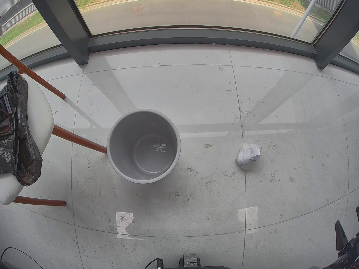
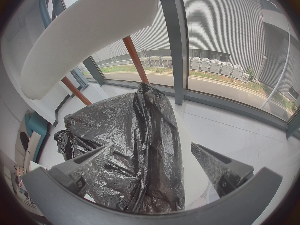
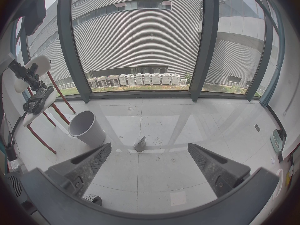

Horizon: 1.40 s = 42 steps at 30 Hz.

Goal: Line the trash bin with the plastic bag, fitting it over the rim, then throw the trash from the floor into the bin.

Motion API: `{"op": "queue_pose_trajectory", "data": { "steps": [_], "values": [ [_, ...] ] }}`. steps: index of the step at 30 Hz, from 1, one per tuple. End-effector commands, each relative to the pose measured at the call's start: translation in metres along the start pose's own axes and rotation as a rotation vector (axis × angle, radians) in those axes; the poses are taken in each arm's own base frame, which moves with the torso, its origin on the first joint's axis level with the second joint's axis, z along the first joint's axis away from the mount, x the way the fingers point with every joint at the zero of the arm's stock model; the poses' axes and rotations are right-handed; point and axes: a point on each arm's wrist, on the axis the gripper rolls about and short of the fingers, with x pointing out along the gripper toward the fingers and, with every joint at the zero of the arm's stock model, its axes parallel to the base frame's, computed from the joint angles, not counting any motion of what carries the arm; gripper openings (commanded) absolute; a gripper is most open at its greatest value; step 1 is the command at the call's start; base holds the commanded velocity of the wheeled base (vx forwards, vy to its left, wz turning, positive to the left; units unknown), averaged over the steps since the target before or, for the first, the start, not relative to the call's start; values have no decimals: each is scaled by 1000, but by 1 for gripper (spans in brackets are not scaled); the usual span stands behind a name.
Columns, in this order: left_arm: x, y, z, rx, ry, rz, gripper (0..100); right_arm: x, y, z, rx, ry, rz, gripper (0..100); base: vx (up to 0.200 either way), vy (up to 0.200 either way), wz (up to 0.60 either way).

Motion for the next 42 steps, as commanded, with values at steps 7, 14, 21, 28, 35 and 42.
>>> {"op": "queue_pose_trajectory", "data": {
  "steps": [7,14,21,28,35,42],
  "values": [
    [24,-5,-7,13,50,3,100,2,0,-5,0,24,1,100,0,0,0],
    [47,-11,-12,10,43,-19,100,3,0,-4,-1,41,1,100,0,0,0],
    [66,-17,-8,3,15,-29,100,2,0,-5,0,29,3,100,0,0,0],
    [73,-20,-13,7,43,-54,0,2,0,-5,-1,30,3,100,0,0,0],
    [72,-21,-14,6,51,-83,0,2,0,-5,0,29,0,100,0,0,0],
    [54,-15,-14,-73,72,-185,0,2,0,-5,1,27,-7,100,0,0,0]
  ]
}}
